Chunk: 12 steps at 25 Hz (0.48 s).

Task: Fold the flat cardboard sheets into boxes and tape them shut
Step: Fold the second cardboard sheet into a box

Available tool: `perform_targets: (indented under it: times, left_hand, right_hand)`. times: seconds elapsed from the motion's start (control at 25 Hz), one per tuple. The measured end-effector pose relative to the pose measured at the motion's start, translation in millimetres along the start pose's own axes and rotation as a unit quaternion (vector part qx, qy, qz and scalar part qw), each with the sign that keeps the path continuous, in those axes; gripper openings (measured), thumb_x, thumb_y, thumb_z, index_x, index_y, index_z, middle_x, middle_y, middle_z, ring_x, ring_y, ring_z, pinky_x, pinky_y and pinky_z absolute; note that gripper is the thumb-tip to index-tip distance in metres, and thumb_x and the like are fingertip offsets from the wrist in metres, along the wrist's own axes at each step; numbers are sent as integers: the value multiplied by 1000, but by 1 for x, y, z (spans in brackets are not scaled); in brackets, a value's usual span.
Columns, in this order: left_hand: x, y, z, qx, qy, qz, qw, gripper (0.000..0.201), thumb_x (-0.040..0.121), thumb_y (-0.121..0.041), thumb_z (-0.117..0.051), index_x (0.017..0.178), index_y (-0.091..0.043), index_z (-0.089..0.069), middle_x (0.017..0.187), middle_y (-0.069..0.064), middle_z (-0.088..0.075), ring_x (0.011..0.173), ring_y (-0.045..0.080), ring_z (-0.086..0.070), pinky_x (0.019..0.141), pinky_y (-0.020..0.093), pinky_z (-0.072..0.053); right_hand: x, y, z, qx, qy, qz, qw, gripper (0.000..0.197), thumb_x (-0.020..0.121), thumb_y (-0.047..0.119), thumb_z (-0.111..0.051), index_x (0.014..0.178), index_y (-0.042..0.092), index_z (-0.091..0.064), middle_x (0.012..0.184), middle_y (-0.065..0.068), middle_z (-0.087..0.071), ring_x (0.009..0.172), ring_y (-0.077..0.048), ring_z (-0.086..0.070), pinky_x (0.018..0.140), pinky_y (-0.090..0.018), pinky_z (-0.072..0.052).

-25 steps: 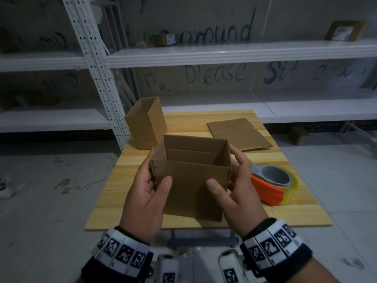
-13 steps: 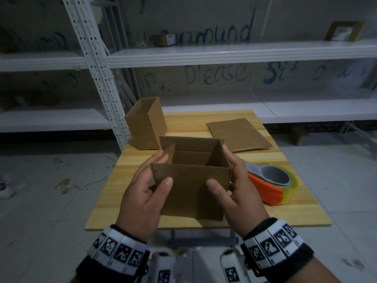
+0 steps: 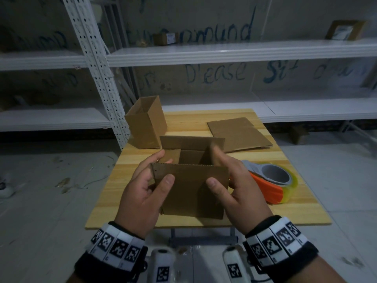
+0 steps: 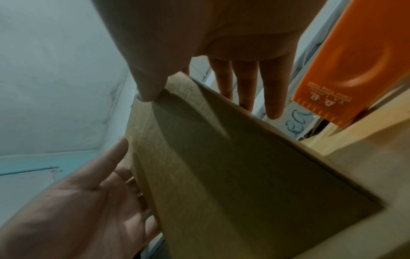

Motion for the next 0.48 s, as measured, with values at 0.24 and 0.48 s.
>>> perform_targets:
  times: [0.24, 0.48]
  left_hand:
    - [1, 4, 6, -31, -9, 2, 999, 57, 88, -84, -56, 110, -36, -81, 155, -22, -58, 133, -3, -63, 99, 22, -59]
    - [4, 7, 8, 16, -17, 10, 1000, 75, 89, -92, -43, 103, -31, -84, 151, -28, -59, 136, -1, -60, 112, 52, -54]
  right_hand:
    - [-1, -1, 2, -25, -5, -12, 1000, 80, 84, 97, -34, 152, 56, -45, 155, 24, -35, 137, -5, -48, 108, -45, -56]
    - [2, -3, 2, -37, -6, -25, 999, 80, 88, 94, -29, 141, 43, -61, 151, 20, -41, 132, -4, -51, 105, -45, -57]
Point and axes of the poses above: each hand's wrist, its own x-axis towards the middle knuckle, its own z-axis out of the back of the hand, y = z × x, the point moved 9 cm from there along x, towards the middle knuckle
